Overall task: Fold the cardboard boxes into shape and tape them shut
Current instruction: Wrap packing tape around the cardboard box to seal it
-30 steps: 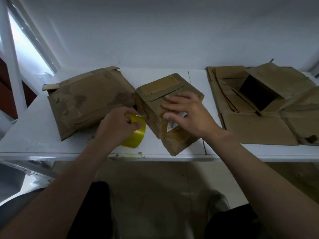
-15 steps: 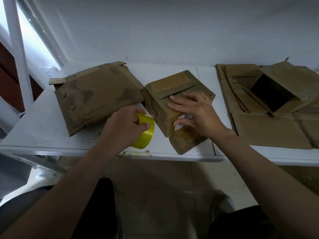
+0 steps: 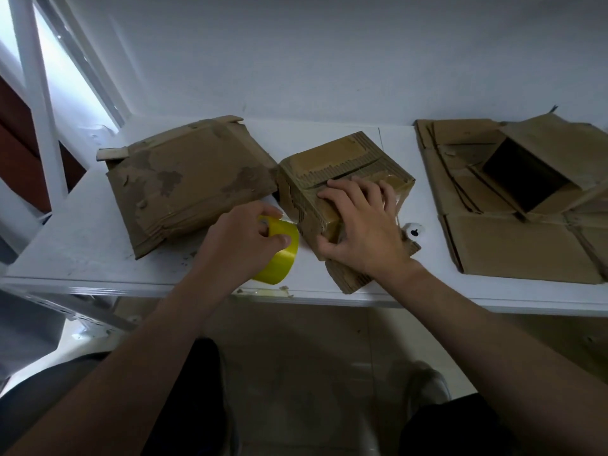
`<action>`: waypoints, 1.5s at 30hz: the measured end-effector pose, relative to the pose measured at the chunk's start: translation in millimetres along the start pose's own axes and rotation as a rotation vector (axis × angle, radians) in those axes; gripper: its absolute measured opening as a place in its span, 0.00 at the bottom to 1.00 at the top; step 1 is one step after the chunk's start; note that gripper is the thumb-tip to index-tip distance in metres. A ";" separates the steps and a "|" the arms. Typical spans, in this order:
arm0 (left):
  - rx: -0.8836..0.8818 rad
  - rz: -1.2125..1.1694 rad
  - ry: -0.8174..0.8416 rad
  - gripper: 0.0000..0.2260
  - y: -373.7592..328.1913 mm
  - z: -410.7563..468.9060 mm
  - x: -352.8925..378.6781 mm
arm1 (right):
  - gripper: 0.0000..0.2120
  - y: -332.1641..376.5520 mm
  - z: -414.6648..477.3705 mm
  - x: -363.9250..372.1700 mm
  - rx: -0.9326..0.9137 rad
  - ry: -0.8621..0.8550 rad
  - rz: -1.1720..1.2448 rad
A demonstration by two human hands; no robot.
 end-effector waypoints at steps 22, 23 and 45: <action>-0.089 -0.419 -0.047 0.17 -16.8 8.7 46.5 | 0.24 -126.3 -11.6 -25.6 0.376 0.224 -0.095; -0.078 -0.413 -0.071 0.16 -17.9 17.0 44.4 | 0.23 -124.4 -13.4 -28.8 0.373 0.201 -0.090; -0.004 -0.327 -0.091 0.19 -31.0 21.5 47.2 | 0.29 -144.9 8.3 18.5 0.386 0.354 0.217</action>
Point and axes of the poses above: each hand's wrist, its own z-axis towards the middle knuckle, its own x-axis out of the palm, y = z × x, the point moved 9 cm from there along z, towards the middle knuckle, and after that the axes turned 12 degrees about -z, right-handed, at the moved point
